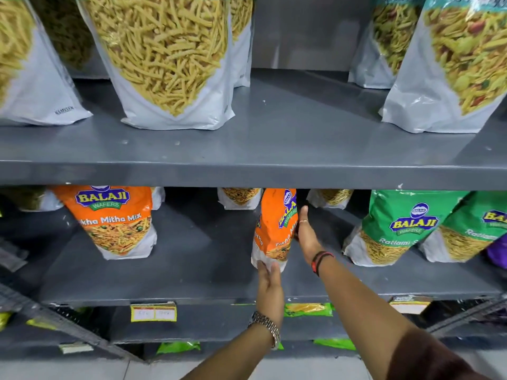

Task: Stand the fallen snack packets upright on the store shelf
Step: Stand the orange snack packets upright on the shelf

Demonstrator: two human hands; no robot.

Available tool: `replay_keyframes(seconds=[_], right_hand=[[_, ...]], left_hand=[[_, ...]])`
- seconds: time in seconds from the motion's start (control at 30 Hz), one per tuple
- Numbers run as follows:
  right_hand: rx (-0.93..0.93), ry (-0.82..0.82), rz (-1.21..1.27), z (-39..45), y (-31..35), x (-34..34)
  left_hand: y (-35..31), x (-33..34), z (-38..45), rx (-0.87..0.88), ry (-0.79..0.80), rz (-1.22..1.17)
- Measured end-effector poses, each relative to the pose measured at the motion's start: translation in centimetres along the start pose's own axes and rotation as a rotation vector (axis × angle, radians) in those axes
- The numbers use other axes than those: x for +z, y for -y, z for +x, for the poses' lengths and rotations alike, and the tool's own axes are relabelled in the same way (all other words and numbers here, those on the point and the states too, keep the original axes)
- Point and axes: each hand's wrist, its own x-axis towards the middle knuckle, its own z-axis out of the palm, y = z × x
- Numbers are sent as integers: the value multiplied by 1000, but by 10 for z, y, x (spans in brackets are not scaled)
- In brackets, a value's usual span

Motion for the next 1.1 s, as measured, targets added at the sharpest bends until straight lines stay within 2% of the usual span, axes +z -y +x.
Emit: replay_keyframes(seconds=[0.17,0.23,0.33,0.43,0.53,0.63,0.7,0.8,1.0,1.1], right_hand=[[-172,-127,35,-20,-35,-6],[-180,-123,36,-27,-51,-10],[-186,-83,104,-34,-58,-13],[-201,-54,106,-34,-56,-13],[-185,-84,46,-32,-62,-14],[-86,-165,18,-37,-80,-7],[-33,-215,-23,-41,-93,5],[-8,-134,-30,-45,-99,39],[-120,155,-49,-47,-71,136],[-206,252,-92,-39,-50,183]], left_hand=[[-16,-14,38,130,-112,-119],[-20,-25,60,84,-119,-112],[-29,-33,83,2,-37,-67],[-31,-40,89,17,27,-24],[-18,-52,89,12,28,-6],[1,-68,82,-8,-137,-56],[8,-83,75,54,-240,-82],[6,-122,67,133,-408,-188],[-12,-249,67,291,-702,-38],[-32,-309,86,318,-690,59]])
